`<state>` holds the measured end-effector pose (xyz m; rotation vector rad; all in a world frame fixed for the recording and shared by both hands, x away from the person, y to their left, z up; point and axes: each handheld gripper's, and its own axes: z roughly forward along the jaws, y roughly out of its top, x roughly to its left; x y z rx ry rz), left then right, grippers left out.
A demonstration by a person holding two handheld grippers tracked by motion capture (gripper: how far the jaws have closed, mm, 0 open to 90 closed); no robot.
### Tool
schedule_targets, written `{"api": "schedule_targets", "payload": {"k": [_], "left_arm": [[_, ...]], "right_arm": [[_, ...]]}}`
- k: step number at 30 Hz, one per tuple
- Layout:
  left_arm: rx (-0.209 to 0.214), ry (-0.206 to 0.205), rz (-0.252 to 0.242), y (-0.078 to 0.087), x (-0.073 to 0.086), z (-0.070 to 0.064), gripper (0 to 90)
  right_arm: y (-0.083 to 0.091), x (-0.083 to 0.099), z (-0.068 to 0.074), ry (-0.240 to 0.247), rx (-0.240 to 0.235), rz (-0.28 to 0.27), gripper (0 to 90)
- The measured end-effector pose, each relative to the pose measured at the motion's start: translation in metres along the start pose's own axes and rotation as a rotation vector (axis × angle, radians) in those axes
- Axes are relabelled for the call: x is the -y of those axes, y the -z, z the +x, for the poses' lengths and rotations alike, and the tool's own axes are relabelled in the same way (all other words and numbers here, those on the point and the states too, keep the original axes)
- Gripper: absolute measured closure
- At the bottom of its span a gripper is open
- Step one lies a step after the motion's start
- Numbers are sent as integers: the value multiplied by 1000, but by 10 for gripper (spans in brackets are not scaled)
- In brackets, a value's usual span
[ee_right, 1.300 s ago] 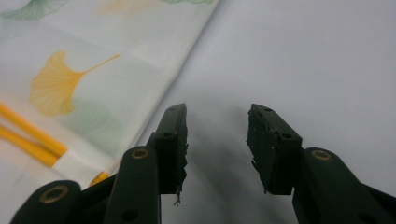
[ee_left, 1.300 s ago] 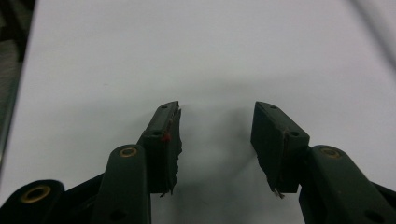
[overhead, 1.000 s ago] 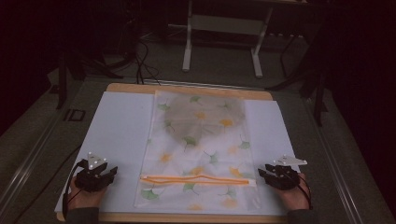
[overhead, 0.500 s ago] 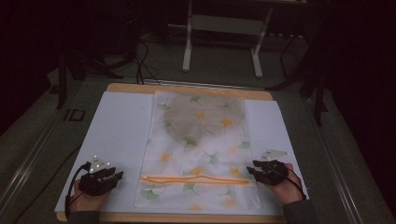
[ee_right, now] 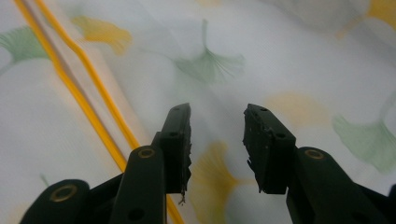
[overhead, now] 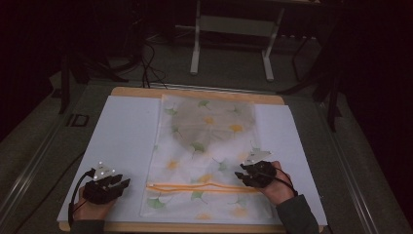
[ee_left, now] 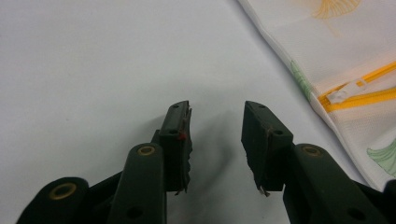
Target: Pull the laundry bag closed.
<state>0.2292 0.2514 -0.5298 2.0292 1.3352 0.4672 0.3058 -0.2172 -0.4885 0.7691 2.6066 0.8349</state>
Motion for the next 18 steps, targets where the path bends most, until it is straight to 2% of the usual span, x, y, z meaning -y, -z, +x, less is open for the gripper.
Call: {"api": "schedule_targets", "payload": {"k": [6, 9, 18], "left_arm": [[25, -13, 4, -2, -1, 0, 650], [25, -29, 6, -2, -1, -1, 651], [20, -38, 5, -2, -2, -1, 642]], "right_arm": [[-10, -18, 12, 39, -45, 1, 632], [-16, -27, 19, 69, -65, 11, 633], [-32, -49, 35, 125, -105, 11, 621]]}}
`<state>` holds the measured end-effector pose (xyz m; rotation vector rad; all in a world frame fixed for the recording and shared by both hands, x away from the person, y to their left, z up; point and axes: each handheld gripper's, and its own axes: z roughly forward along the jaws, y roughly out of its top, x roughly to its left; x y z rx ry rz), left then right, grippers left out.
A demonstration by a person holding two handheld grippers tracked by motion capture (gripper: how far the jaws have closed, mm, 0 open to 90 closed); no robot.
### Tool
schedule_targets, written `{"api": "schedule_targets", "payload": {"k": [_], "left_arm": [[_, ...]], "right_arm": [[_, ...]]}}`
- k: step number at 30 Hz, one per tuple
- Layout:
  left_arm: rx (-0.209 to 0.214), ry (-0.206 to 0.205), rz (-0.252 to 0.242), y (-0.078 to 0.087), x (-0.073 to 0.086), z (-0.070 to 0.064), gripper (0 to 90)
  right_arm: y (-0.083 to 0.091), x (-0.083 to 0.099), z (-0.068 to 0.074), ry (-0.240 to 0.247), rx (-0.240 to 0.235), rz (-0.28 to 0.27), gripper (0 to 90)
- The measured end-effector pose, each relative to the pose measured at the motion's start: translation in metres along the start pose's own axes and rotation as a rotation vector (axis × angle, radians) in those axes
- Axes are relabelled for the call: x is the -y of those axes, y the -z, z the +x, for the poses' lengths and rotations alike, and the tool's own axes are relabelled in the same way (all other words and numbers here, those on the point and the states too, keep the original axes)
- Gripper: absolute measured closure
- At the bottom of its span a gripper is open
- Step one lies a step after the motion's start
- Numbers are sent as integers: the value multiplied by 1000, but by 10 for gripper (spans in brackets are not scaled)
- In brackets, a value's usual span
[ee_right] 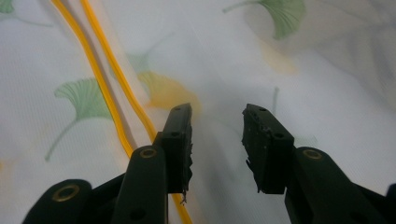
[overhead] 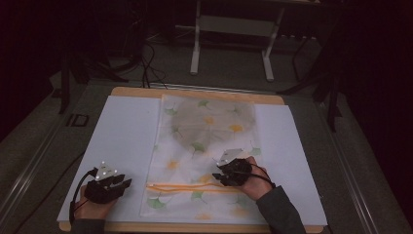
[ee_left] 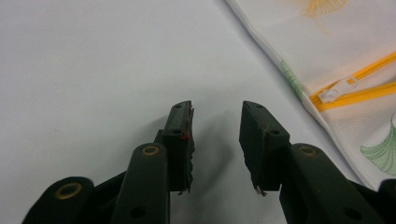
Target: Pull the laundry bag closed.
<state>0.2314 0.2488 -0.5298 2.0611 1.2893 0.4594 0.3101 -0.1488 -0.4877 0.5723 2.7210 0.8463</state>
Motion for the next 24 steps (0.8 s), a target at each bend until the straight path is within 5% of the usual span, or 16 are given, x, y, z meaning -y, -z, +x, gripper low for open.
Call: {"api": "schedule_targets", "payload": {"k": [24], "left_arm": [[22, -10, -7, -1, 0, -2, 633]], "right_arm": [[-29, -54, 26, 112, -87, -16, 634]]}}
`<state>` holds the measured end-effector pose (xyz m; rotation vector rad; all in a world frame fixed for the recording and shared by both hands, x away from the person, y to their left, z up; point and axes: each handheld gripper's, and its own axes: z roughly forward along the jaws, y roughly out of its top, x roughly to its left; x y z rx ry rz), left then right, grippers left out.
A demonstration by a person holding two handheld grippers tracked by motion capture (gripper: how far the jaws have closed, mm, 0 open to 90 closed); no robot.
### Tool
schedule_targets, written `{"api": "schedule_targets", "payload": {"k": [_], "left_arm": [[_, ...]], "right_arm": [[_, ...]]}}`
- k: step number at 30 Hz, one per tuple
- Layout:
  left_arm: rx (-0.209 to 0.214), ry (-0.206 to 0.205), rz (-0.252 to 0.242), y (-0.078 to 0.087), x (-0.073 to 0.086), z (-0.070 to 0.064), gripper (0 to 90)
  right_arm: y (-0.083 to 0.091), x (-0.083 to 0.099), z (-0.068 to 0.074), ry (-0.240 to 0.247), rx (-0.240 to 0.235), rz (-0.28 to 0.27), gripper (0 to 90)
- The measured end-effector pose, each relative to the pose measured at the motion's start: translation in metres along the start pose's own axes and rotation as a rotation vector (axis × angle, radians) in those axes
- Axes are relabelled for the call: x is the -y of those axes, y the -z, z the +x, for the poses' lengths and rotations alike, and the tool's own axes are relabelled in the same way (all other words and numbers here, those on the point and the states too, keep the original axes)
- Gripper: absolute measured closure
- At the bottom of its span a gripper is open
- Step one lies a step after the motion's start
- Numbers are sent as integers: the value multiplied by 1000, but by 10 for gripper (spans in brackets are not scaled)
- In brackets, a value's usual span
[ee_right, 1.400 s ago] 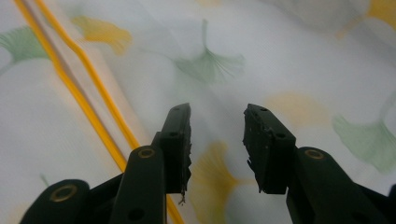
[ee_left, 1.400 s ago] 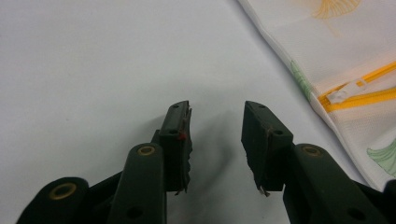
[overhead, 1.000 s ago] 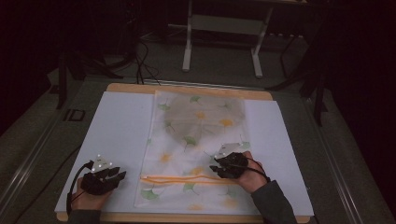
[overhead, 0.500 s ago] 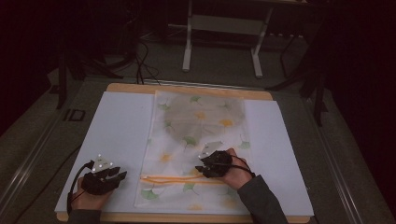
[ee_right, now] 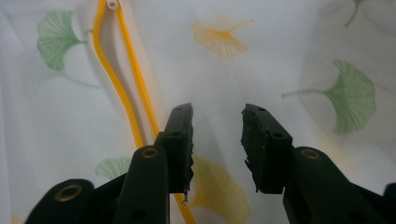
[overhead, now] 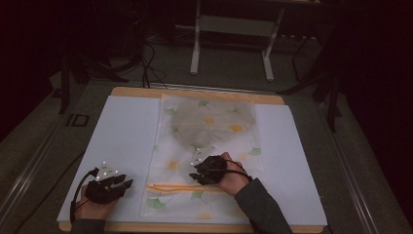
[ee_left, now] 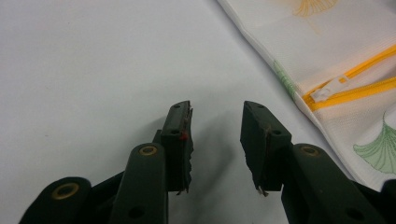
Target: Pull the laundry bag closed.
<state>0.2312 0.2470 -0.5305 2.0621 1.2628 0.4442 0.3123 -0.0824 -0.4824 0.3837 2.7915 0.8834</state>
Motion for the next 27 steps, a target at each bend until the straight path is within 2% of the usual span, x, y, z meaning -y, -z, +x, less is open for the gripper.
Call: {"api": "schedule_targets", "payload": {"k": [6, 16, 19, 27], "left_arm": [[13, 14, -24, 3, 0, 2, 633], [28, 11, -13, 2, 0, 2, 650], [47, 27, -22, 2, -1, 3, 646], [49, 20, -22, 1, -2, 3, 642]], "right_arm": [[-5, -10, 5, 18, -15, -4, 631], [-17, -27, 16, 52, -45, -13, 630], [-21, -31, 20, 57, -59, -16, 630], [-31, -39, 29, 73, -86, -18, 640]]}}
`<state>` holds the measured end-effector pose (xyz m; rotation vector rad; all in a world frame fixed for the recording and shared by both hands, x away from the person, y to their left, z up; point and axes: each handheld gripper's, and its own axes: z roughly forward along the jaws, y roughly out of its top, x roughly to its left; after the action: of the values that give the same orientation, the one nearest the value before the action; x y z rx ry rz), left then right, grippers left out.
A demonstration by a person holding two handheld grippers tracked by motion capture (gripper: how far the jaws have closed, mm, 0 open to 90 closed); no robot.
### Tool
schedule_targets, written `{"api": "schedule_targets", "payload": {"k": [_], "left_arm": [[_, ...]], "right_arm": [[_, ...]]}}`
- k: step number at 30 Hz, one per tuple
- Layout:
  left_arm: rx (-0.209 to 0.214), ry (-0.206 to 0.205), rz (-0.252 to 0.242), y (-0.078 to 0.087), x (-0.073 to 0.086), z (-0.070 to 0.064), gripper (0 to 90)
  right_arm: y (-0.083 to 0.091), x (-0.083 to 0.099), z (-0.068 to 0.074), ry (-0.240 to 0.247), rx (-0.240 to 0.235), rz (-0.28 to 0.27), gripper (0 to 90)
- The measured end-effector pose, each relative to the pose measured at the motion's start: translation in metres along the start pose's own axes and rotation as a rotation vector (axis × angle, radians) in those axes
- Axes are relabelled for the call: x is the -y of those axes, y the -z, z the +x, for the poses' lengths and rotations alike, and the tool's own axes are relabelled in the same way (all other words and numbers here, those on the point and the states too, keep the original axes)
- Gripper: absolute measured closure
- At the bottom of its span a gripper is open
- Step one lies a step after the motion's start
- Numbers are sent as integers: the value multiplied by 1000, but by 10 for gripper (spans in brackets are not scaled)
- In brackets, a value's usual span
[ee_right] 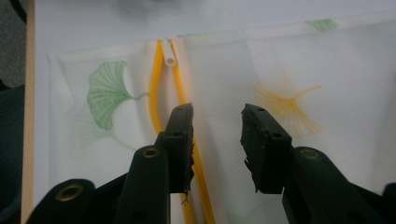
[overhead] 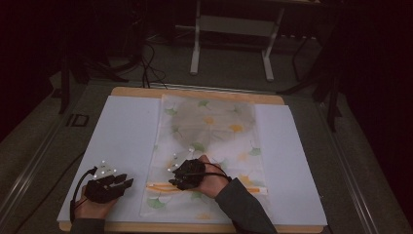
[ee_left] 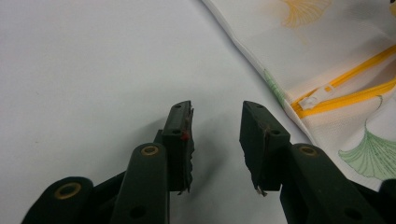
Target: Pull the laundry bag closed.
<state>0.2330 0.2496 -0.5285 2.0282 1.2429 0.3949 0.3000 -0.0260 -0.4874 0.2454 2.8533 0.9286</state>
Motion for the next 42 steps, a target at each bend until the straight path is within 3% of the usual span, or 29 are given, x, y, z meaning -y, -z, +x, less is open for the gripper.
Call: {"api": "schedule_targets", "payload": {"k": [17, 25, 42], "left_arm": [[6, -2, 1, 0, 0, 0, 637], [5, -5, -3, 1, 0, 0, 633], [7, -11, 7, 0, 0, -1, 627]], "right_arm": [[-25, -27, 18, 62, -51, 20, 635], [-38, -35, 24, 103, -55, 63, 654], [-59, -39, 18, 95, -80, 129, 730]]}}
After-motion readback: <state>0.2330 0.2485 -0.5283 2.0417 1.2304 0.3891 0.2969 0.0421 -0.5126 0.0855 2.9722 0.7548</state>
